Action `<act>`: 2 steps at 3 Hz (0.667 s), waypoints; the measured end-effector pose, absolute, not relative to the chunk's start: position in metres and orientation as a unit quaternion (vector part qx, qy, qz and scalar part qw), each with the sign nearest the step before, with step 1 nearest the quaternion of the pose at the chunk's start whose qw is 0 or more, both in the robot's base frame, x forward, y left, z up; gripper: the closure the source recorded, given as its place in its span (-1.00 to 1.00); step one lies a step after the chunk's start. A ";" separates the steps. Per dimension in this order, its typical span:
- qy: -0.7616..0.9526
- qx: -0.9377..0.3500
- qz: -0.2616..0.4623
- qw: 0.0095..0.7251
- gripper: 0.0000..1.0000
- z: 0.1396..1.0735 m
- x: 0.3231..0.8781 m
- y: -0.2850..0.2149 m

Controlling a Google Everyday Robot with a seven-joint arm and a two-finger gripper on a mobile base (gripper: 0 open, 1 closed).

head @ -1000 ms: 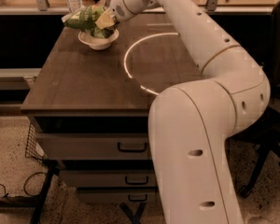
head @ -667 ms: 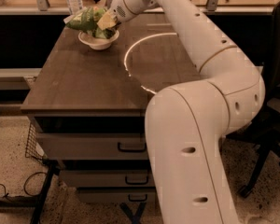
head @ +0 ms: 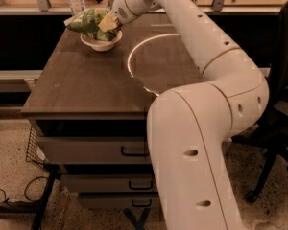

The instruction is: Place green jalapeno chip bag into paper bowl

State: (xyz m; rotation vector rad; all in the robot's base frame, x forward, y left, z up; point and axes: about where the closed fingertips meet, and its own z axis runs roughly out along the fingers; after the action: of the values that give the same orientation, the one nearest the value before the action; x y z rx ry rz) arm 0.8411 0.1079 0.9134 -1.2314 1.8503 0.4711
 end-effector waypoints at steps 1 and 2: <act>0.739 -0.493 0.190 0.419 -0.21 0.910 0.841 0.111; 0.739 -0.494 0.191 0.417 -0.71 0.906 0.841 0.114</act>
Offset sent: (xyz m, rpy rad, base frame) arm 0.0000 0.0030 -0.0034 -0.0010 0.0046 0.0037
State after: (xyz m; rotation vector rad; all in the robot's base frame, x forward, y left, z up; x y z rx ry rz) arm 0.8411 0.1141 0.9065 -1.2400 1.8550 0.4799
